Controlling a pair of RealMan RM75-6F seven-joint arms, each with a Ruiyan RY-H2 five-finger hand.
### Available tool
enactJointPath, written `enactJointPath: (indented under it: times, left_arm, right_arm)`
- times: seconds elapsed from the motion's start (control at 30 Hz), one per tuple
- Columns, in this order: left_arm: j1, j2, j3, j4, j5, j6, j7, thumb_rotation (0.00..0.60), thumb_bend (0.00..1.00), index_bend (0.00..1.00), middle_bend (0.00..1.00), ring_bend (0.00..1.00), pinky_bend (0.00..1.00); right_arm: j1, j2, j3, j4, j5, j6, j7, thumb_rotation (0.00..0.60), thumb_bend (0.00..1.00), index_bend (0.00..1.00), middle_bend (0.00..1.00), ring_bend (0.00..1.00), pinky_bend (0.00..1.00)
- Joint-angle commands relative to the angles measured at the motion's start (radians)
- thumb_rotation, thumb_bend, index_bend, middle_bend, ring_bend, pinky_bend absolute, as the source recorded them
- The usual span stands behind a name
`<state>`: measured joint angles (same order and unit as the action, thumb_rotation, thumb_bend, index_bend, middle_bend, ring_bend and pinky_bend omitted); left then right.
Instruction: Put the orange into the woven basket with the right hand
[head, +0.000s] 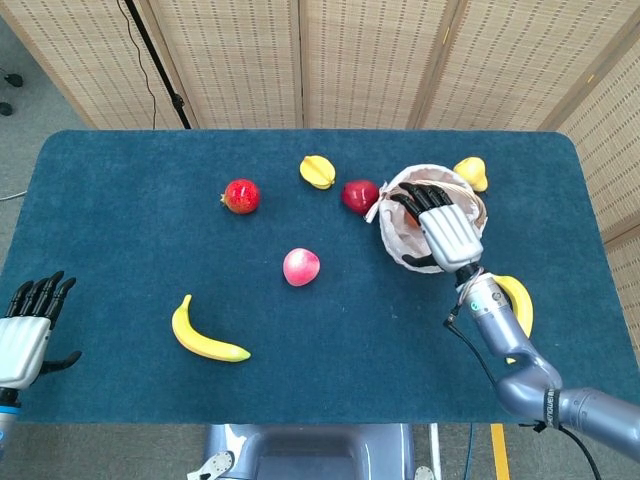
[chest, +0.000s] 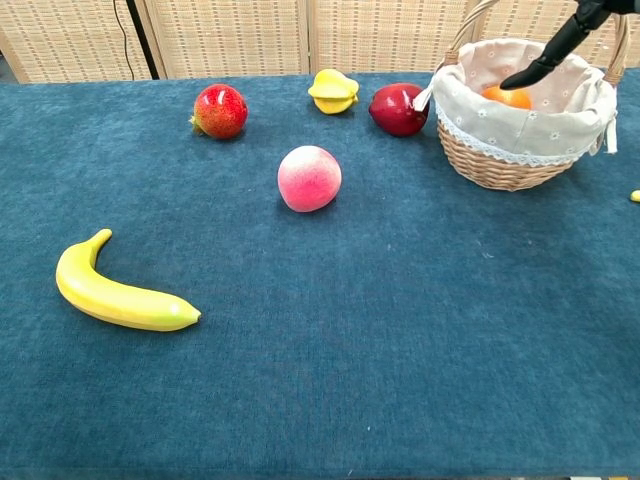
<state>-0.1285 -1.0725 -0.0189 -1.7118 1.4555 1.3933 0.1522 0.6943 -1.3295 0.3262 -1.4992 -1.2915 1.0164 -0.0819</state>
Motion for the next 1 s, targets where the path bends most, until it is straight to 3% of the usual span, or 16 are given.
enactJointPath:
  times: [0.03, 0.27, 0.47, 0.77, 1.0]
  left_arm:
    - [0.0, 0.001, -0.001, 0.001, -0.001, -0.001, -0.002, 0.6, 0.07, 0.0, 0.0, 0.0, 0.0]
    - [-0.001, 0.0, -0.001, 0.002, -0.003, -0.001, 0.001, 0.6, 0.07, 0.0, 0.0, 0.0, 0.0]
    - [0.0, 0.0, -0.001, -0.001, -0.003, 0.002, 0.003, 0.6, 0.07, 0.0, 0.0, 0.0, 0.0]
    - [0.003, 0.004, -0.002, -0.002, 0.001, 0.011, 0.004, 0.6, 0.07, 0.0, 0.0, 0.0, 0.0]
    - [0.004, 0.003, 0.006, -0.006, 0.019, 0.017, 0.009, 0.6, 0.06, 0.0, 0.0, 0.0, 0.0]
  right_arm:
    - [-0.034, 0.061, -0.026, -0.081, -0.008, 0.016, -0.013, 0.6, 0.03, 0.2, 0.11, 0.13, 0.13]
    - [-0.159, 0.216, -0.144, -0.293, -0.129, 0.116, -0.062, 0.6, 0.05, 0.27, 0.14, 0.15, 0.15]
    - [-0.276, 0.298, -0.238, -0.377, -0.225, 0.237, -0.099, 0.6, 0.05, 0.31, 0.16, 0.17, 0.16]
    - [-0.396, 0.272, -0.274, -0.236, -0.196, 0.367, -0.118, 0.6, 0.05, 0.33, 0.17, 0.17, 0.16]
    - [-0.438, 0.196, -0.273, -0.045, -0.101, 0.352, -0.039, 0.6, 0.05, 0.33, 0.17, 0.17, 0.16]
